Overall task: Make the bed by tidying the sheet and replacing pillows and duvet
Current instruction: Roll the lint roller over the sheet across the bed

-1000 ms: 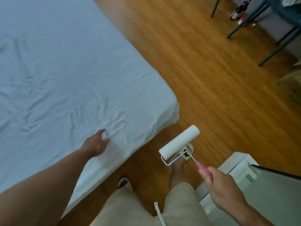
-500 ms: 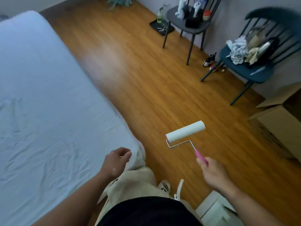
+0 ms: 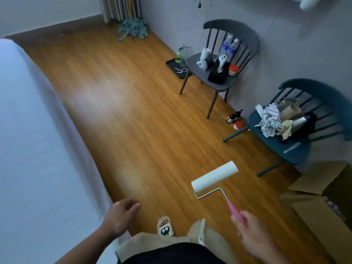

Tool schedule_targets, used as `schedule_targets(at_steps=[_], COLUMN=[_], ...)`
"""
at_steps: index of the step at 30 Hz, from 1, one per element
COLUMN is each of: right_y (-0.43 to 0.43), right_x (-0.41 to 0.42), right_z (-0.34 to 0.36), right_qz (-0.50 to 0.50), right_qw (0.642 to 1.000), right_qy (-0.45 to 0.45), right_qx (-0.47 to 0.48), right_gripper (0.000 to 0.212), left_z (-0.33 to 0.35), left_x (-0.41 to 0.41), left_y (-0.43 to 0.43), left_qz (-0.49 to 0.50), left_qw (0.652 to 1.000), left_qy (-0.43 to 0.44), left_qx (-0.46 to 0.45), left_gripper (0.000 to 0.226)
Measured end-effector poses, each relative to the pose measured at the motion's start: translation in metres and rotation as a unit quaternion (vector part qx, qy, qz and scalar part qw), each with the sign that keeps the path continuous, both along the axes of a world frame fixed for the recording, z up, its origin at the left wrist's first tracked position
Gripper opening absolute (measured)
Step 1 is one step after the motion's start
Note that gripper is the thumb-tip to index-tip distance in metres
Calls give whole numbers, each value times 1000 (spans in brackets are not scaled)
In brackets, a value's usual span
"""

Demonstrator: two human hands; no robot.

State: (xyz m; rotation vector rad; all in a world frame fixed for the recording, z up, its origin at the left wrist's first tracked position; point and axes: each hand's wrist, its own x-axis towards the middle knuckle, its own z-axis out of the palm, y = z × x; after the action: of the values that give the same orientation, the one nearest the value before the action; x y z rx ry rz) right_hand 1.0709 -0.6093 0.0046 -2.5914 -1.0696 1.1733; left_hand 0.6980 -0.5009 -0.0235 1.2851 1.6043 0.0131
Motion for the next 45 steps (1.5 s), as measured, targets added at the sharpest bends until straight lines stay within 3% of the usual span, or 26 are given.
schedule_targets(at_steps=[6, 13, 17, 20, 24, 26, 29, 32, 36, 41, 45], right_y=[178, 466, 639, 763, 885, 930, 982, 1033, 1112, 1246, 1368], right_x=[14, -20, -78, -145, -241, -284, -338, -384, -442, -531, -621], right_z=[13, 3, 21, 30, 27, 19, 13, 18, 24, 15, 25], right_qz=[38, 192, 318, 400, 425, 412, 383, 364, 357, 376, 440], right_qw=[999, 981, 947, 915, 902, 907, 920, 928, 931, 922, 894], right_qy=[9, 33, 26, 14, 22, 35, 49, 63, 62, 81, 78], right_qx=[20, 26, 31, 47, 72, 77, 61, 54, 39, 44, 31], right_gripper=[23, 26, 25, 25, 27, 27, 26, 28, 28, 28, 29], left_z=[18, 19, 31, 26, 11, 3, 9, 34, 64, 62, 50], left_x=[21, 8, -20, -59, -124, -163, -233, -309, -403, -489, -543], left_y=[195, 359, 424, 467, 540, 589, 679, 784, 932, 1068, 1110], left_qz=[88, 252, 362, 458, 544, 549, 510, 456, 422, 471, 571], left_qw=[991, 964, 929, 885, 835, 832, 857, 888, 900, 870, 816], left_qy=[-87, -77, -69, -80, -86, -85, -74, -53, -50, -60, -65], left_qx=[54, 33, 26, 26, 1, -14, -13, 28, 95, 132, 61], left_gripper=[23, 24, 18, 19, 20, 21, 22, 22, 26, 28, 28])
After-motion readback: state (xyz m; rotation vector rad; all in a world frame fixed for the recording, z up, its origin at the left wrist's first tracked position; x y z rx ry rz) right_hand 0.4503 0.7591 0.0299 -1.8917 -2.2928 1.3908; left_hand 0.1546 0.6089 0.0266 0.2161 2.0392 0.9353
